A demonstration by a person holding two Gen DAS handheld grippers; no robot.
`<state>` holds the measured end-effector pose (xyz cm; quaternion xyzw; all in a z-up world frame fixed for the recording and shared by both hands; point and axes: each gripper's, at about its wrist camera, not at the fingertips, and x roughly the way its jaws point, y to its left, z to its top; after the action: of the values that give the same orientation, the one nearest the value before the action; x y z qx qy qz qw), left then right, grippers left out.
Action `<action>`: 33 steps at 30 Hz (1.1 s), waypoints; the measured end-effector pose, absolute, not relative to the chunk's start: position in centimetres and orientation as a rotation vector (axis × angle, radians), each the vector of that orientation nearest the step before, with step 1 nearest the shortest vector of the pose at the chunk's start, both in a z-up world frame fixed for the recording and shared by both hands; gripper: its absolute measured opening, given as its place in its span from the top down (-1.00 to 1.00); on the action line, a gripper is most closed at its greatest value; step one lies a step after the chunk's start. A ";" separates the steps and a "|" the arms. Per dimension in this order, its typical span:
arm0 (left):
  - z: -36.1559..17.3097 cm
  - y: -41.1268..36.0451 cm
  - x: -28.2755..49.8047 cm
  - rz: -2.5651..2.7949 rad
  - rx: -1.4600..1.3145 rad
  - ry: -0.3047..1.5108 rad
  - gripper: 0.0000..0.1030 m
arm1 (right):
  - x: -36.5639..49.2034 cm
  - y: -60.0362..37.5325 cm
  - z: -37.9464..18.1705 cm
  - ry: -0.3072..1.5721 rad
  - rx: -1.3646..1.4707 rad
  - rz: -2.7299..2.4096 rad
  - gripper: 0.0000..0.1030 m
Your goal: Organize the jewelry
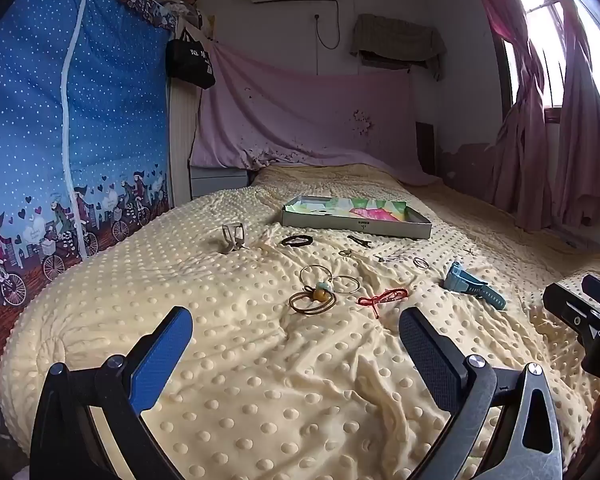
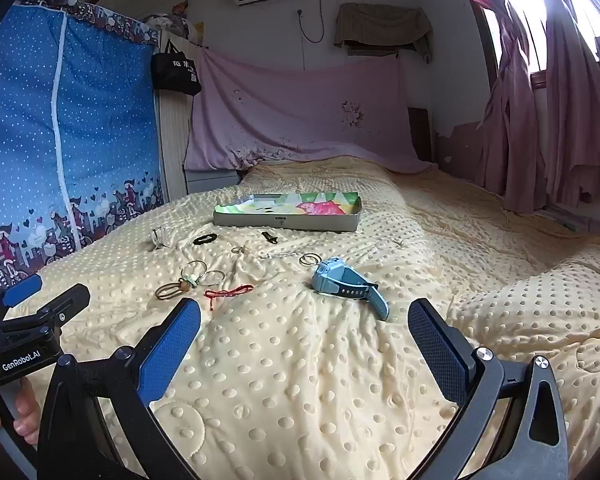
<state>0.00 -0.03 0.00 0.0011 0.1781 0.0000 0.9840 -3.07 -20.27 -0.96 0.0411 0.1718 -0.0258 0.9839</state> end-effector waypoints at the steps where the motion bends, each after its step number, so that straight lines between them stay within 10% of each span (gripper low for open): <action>1: 0.0 0.0 0.0 -0.002 0.000 0.360 -1.00 | -3.1 -20.3 -1.0 0.346 0.082 -0.052 -0.98; 33: 0.4 0.1 0.0 -0.005 -0.005 0.351 -1.00 | -3.1 -20.1 -1.2 0.343 0.084 -0.050 -0.98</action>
<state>0.00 0.06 0.41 -0.0025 0.1747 -0.0026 0.9846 -3.06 -20.05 -1.18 0.0415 0.1708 -0.0249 0.9841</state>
